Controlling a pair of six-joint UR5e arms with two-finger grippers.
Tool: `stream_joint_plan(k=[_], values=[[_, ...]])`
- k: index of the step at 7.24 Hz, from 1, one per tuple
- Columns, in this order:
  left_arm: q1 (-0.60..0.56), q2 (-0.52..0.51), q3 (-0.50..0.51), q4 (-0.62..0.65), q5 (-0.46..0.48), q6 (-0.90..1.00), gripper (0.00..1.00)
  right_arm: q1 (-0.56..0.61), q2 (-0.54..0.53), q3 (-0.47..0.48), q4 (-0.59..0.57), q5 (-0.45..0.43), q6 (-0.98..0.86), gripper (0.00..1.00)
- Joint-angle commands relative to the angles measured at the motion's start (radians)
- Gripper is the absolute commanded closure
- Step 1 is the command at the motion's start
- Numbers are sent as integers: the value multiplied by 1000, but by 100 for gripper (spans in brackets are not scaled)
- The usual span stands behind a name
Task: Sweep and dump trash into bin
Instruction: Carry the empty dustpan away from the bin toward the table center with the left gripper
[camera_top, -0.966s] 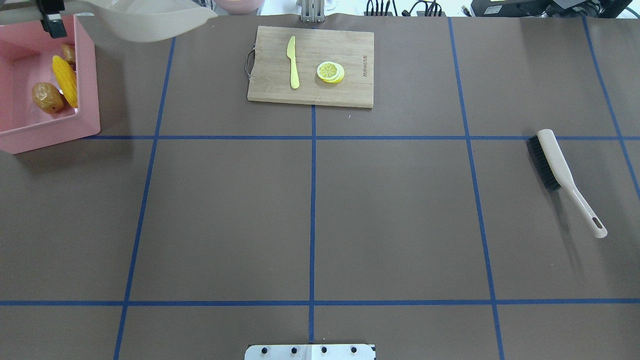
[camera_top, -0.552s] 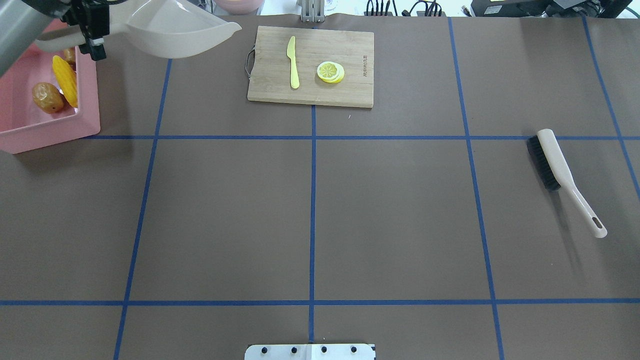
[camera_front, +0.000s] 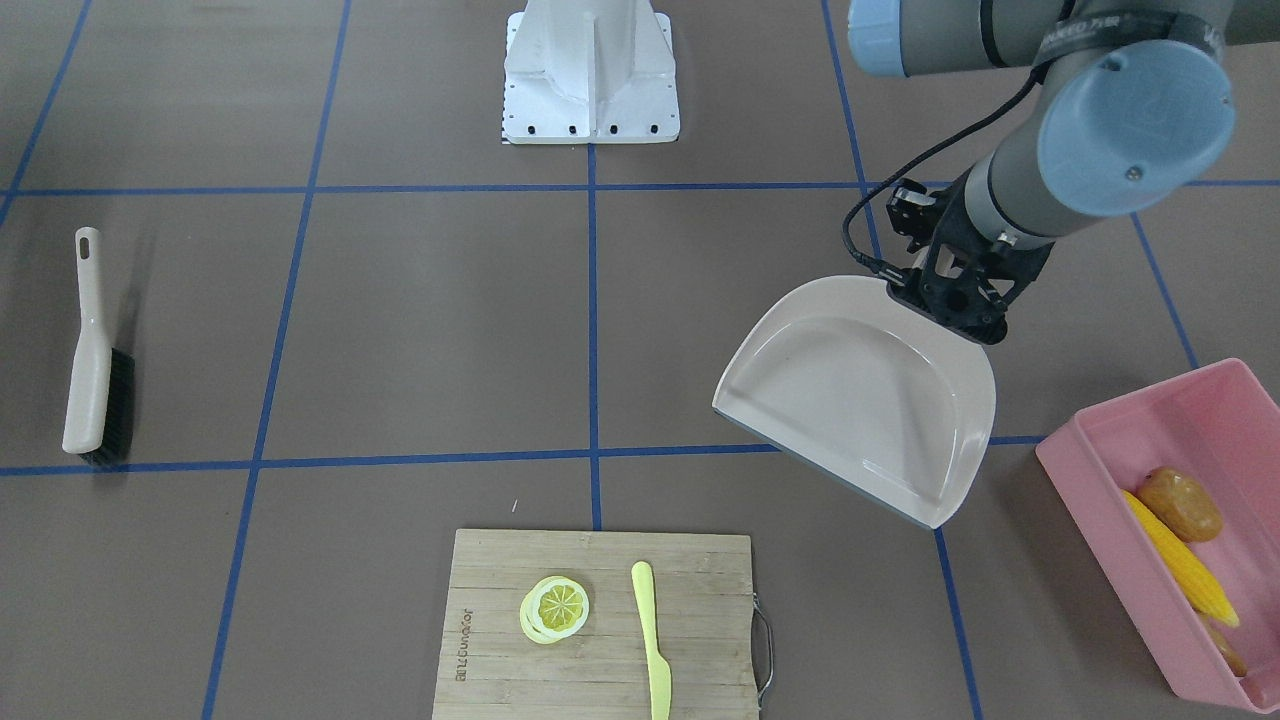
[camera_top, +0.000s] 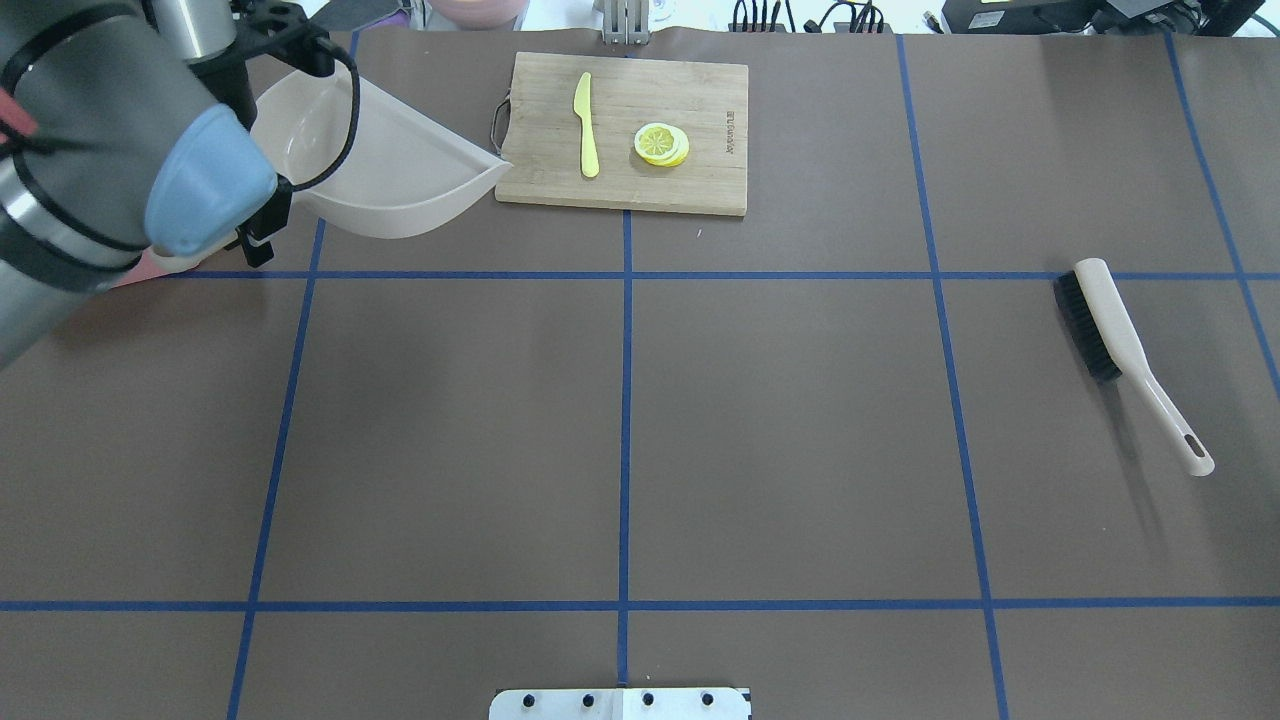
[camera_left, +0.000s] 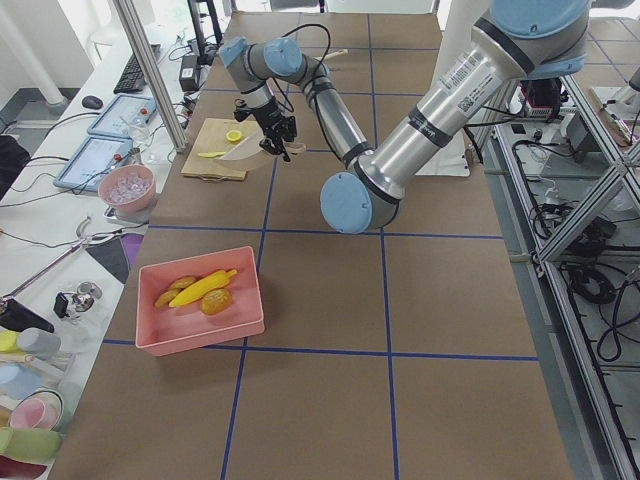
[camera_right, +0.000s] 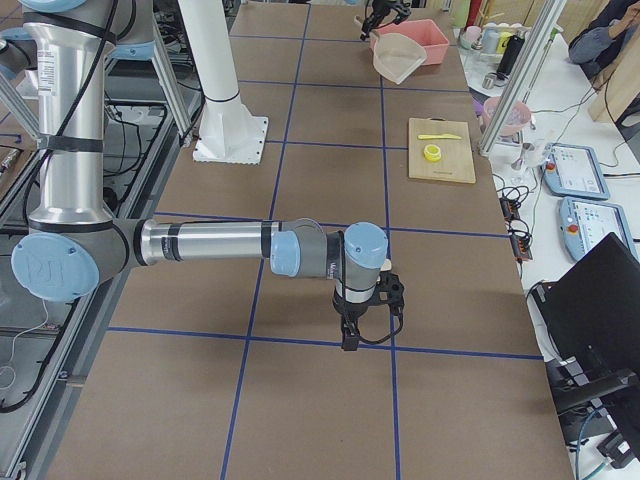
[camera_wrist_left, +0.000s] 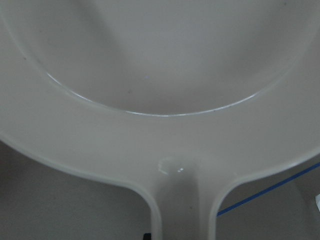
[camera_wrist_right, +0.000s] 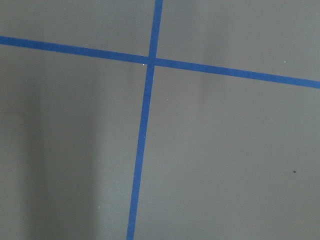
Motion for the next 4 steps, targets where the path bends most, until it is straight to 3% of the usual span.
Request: stream_joint_plan(k=[1,3,4], values=[[92,120,-119,-243,7,-149,100,0,0,0,0,0,-1,0],[161,197,-134,-415,13,-145,100,0,0,0,0,0,-1,0],[192,216,-126,-518,69,-128,100,0,0,0,0,2,-1,0]])
